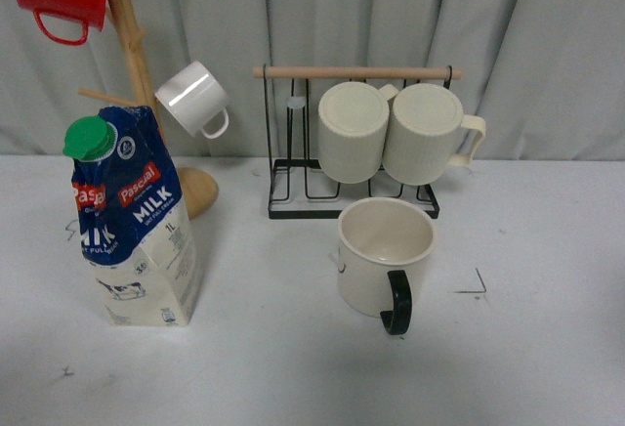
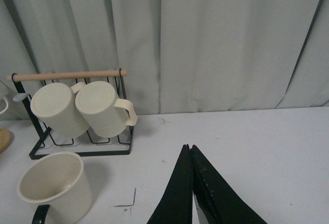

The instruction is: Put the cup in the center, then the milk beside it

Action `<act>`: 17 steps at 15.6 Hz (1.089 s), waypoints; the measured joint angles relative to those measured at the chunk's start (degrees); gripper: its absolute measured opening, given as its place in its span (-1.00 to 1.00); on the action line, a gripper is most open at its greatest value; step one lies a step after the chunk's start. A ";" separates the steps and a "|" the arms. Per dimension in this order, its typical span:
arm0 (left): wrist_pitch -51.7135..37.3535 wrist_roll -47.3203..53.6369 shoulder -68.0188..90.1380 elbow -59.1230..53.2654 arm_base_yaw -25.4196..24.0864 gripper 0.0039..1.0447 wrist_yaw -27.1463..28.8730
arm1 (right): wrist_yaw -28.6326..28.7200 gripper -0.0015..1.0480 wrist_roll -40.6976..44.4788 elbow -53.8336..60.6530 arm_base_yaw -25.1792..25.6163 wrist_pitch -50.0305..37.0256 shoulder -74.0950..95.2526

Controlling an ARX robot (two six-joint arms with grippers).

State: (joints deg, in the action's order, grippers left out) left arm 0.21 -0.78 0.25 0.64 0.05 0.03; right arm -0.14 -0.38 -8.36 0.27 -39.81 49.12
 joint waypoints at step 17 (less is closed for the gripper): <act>0.00 0.00 0.00 0.00 0.00 0.88 -0.02 | 0.00 -0.96 0.02 7.72 0.00 23.98 -33.29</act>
State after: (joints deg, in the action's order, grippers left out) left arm 0.21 -0.78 0.25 0.64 0.05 0.01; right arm -0.14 -0.36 -0.64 0.27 -15.84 15.84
